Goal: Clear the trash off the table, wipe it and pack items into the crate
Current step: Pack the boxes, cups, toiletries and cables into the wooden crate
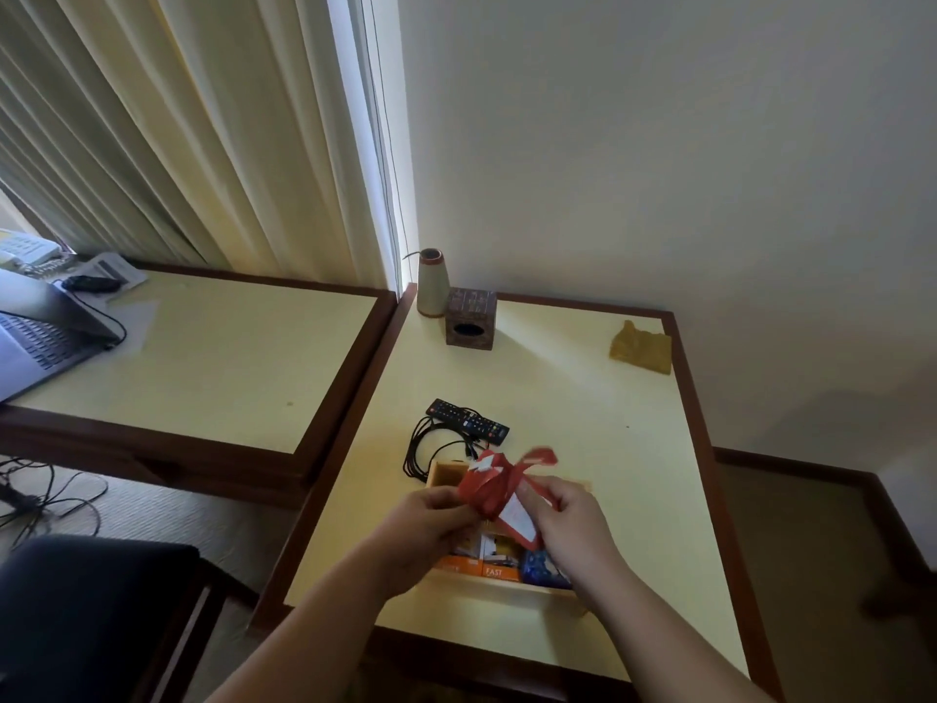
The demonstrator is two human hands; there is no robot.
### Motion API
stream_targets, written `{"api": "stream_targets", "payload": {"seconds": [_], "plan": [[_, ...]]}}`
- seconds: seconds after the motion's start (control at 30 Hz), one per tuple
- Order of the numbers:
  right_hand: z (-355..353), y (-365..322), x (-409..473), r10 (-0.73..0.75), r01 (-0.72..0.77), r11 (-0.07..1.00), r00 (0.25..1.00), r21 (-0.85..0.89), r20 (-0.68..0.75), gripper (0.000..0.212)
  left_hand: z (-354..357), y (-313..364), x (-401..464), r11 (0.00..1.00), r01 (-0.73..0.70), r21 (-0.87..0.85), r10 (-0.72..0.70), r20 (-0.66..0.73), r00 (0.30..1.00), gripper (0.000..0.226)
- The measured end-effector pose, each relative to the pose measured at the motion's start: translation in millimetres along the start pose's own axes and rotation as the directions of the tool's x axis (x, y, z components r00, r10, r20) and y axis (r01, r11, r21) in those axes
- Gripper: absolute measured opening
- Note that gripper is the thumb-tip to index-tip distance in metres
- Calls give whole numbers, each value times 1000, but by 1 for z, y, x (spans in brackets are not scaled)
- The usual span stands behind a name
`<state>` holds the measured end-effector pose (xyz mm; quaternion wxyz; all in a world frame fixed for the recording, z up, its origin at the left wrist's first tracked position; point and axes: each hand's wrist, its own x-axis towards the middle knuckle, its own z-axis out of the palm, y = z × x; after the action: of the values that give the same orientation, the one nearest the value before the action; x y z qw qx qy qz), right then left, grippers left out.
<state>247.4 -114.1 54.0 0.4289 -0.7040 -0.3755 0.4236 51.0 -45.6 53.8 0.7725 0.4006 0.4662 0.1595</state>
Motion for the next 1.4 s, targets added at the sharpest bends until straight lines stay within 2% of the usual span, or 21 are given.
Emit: {"api": "stream_targets", "payload": {"seconds": [0.1,0.2,0.27,0.33,0.47,0.53,0.63,0.7,0.77,0.87,0.93,0.97,1.07,1.17,1.3,1.4], "plan": [[6,25,16,43,-38,993,998,-109,49,16,-4,-8,-3,982,-7,189,24,-88,996,26],[11,39,26,45,-12,963,992,-270,119,19,-5,-19,-5,946,39,323,18,-170,985,34],[14,40,27,29,28,949,985,-315,173,25,-1,-27,-7,916,25,400,56,-189,980,49],[15,39,29,54,6,965,974,-263,219,26,4,-35,-8,888,-18,459,118,-188,975,78],[14,37,32,70,-34,988,967,-150,246,24,21,-49,-2,890,-115,441,240,-240,941,128],[10,35,35,82,-50,990,965,-131,248,24,30,-51,0,918,-99,384,218,-280,935,141],[3,31,42,38,-3,991,966,-134,257,29,39,-48,5,978,-64,200,132,-352,927,153],[-7,19,44,19,10,995,961,-104,276,28,42,-45,7,979,-81,187,143,-341,929,139],[-17,8,45,-12,24,999,951,-34,309,28,44,-42,6,956,-73,286,156,-280,947,116],[-32,-8,50,-49,26,997,937,71,345,27,54,-33,3,895,-19,446,95,-150,984,61],[-39,-19,57,-41,0,993,937,117,346,24,60,-30,3,863,-13,504,92,-131,987,27],[-42,-23,61,-46,3,992,942,128,333,22,63,-30,3,862,-11,507,99,-147,984,18],[-52,-28,77,-64,39,993,971,114,230,18,70,-28,-10,868,-1,497,105,-183,978,30],[-56,-21,85,-97,107,992,985,-62,145,19,74,-22,-34,836,-6,548,163,-238,958,34],[-37,7,73,-76,152,956,955,-252,287,20,68,-6,-67,715,-40,698,335,-292,896,10],[-16,32,51,-14,164,938,898,-304,439,31,51,13,-72,569,-70,819,436,-228,870,6]]}}
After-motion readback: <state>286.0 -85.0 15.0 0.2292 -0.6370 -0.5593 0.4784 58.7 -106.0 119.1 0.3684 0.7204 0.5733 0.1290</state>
